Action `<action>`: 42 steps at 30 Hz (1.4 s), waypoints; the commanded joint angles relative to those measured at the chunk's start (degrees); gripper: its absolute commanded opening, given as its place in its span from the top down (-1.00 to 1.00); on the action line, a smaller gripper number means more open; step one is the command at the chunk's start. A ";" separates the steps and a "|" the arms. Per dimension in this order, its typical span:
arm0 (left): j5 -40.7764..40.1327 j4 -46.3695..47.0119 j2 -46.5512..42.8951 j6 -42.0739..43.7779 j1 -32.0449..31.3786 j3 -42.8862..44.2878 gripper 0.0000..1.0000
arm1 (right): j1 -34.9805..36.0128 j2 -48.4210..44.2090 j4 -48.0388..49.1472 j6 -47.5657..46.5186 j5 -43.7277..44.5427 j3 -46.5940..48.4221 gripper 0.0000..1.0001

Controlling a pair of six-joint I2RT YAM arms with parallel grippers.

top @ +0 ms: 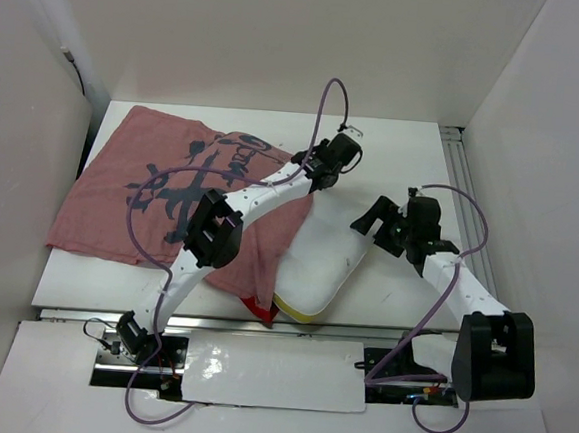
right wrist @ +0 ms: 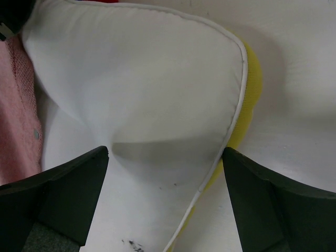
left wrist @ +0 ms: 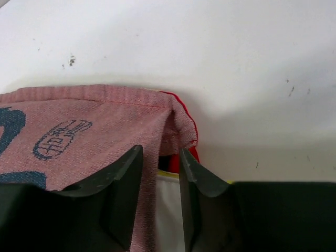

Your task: Put the pillow into the pillowcase

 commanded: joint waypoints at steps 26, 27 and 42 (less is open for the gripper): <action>-9.47 6.74 -7.05 -0.06 -4.25 -1.96 1.00 | 5.92 12.60 16.02 1.05 -4.33 2.16 0.11; -8.95 7.44 -7.93 1.16 -5.22 -1.96 1.00 | 6.88 13.30 17.34 -0.08 -3.71 2.69 0.54; -0.86 12.72 -26.74 5.83 -16.20 -7.41 1.00 | 22.62 -5.14 65.15 -16.71 -9.94 -9.26 1.00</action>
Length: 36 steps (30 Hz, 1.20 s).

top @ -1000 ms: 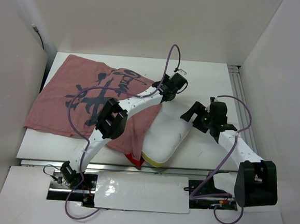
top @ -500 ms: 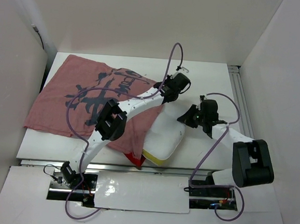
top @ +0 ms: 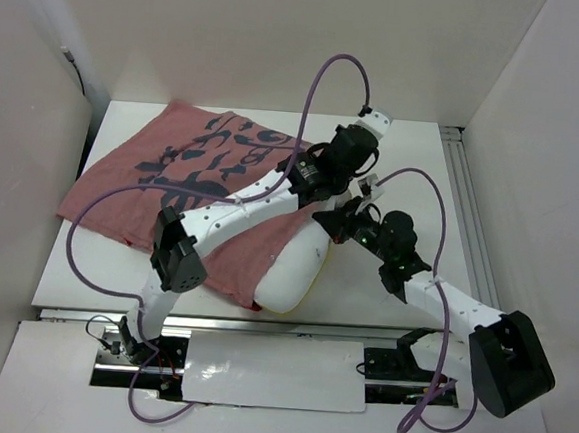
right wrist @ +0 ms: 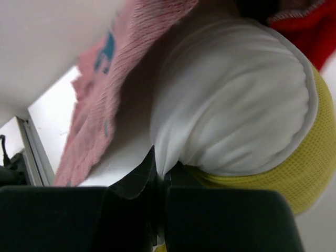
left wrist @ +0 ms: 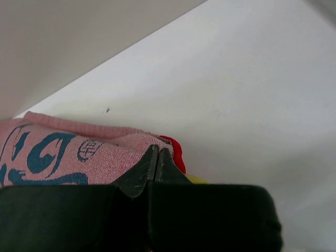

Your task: Put the pillow into the pillowcase

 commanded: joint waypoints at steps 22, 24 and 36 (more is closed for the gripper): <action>20.54 0.61 -4.49 -8.97 -1.47 -1.11 0.35 | 3.11 21.70 22.95 7.35 19.33 3.15 0.10; 21.16 0.61 -2.56 -9.59 0.64 -1.65 0.01 | 1.98 17.85 17.21 10.42 22.07 2.52 -0.32; 15.20 -2.46 -16.94 -15.73 2.85 -17.61 -1.00 | -3.13 -0.19 -27.90 13.35 32.12 5.25 -0.97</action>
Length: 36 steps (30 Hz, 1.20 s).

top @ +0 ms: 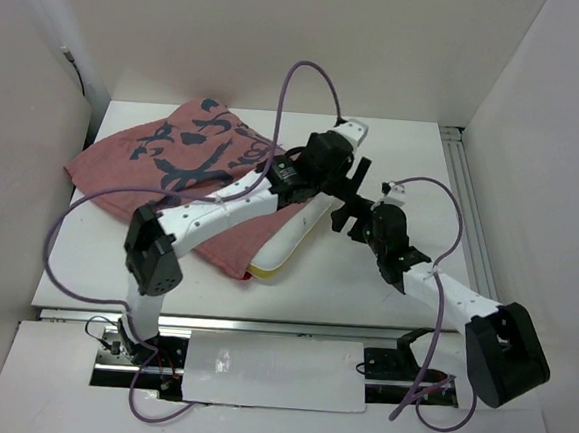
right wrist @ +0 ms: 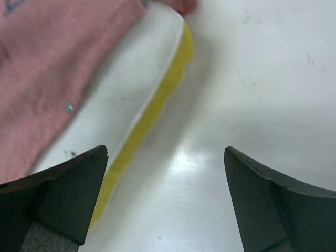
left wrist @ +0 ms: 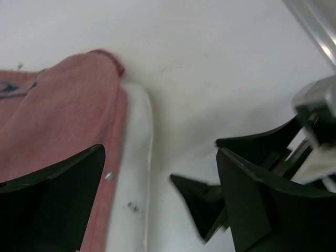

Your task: Put the pillow into the pillowcase

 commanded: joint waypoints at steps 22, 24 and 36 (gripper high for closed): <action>-12.70 0.00 -37.47 -39.46 -6.11 -70.91 -1.00 | 21.10 10.23 -4.88 -13.23 -17.54 7.63 -0.97; -11.91 1.22 -36.33 -38.67 -4.70 -70.29 -0.98 | 21.72 11.98 -4.36 -12.44 -17.54 8.42 -0.97; -7.96 7.03 -36.13 -33.58 3.31 -70.73 1.00 | 21.19 22.53 9.52 -9.55 -24.65 11.06 -0.06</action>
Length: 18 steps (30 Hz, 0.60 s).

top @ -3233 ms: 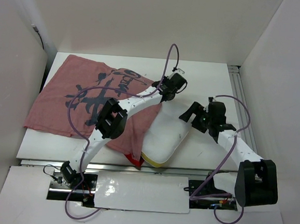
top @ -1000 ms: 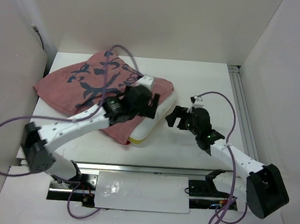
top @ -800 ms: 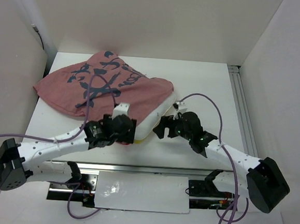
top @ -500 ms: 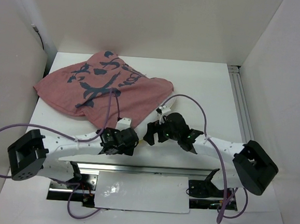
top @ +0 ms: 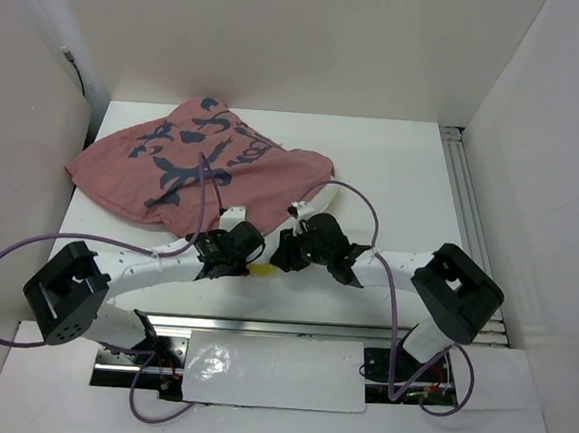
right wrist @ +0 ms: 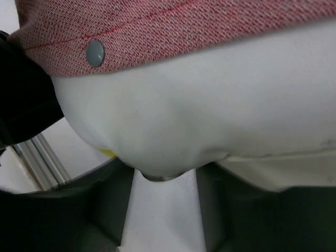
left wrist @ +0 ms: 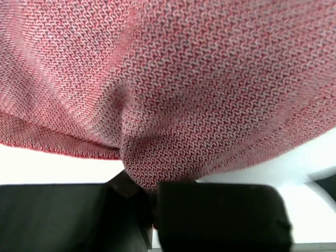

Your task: Put the pillow into the pillowcase

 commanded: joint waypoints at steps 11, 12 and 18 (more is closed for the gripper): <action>8.32 -1.45 -7.59 17.84 -22.56 20.93 1.00 | 1.20 -0.47 38.47 5.50 -5.88 5.66 1.00; 9.55 -1.97 -8.11 18.90 -22.57 22.17 1.00 | 1.20 -1.18 42.67 5.50 -4.99 5.13 1.00; 16.59 -0.14 -9.87 24.88 -26.96 27.54 1.00 | 2.42 -0.41 48.18 6.91 -5.06 2.58 1.00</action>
